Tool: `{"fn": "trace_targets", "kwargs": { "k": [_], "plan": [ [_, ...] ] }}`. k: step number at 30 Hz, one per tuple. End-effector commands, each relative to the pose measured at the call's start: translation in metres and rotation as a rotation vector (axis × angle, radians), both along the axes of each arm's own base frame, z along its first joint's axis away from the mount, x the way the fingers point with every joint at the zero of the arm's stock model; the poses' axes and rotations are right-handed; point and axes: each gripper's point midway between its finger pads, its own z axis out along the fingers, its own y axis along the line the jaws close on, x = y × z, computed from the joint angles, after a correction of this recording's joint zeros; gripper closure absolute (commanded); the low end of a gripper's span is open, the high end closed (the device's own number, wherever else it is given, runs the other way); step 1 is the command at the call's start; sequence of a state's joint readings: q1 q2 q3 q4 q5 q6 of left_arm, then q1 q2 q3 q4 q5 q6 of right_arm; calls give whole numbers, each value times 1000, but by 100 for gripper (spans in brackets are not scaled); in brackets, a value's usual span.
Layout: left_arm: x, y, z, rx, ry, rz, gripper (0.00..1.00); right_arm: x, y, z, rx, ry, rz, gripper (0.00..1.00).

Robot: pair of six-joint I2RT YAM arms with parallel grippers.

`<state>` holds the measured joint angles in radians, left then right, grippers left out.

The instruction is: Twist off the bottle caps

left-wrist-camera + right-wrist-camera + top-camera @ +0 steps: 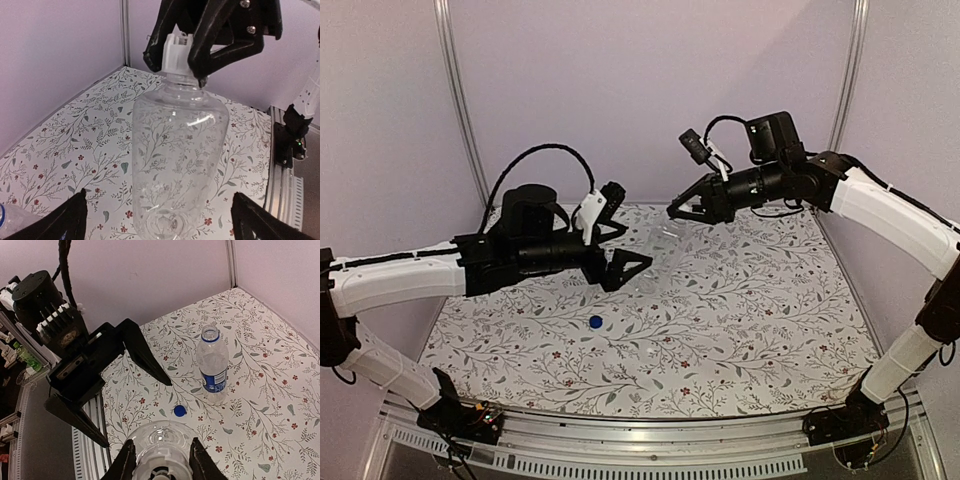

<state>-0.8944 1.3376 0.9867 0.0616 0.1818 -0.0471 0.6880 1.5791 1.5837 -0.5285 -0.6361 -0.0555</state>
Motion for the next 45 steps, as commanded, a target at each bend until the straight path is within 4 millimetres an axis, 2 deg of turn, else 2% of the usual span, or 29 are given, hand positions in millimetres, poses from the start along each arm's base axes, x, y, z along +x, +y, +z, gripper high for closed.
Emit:
{"fn": "trace_targets", "kwargs": {
  "k": [1,7,10,34,41,45],
  "plan": [
    [-6,-18,2,22,-35,-51,0,-25,6,37,107,-7,105,96],
    [-15,-28,-10,43,-40,-120,1,-32,8,44,129,5,135,97],
    [-16,-31,-13,43,-32,-129,5,-33,10,44,134,12,150,97],
    [-18,-42,-14,14,-27,-166,28,-34,27,23,121,61,203,98],
    [-17,-44,-13,1,-26,-165,42,-36,32,18,112,80,216,96],
    [-17,-43,-12,-45,-15,-155,54,-36,34,17,113,78,220,85]
  ]
}}
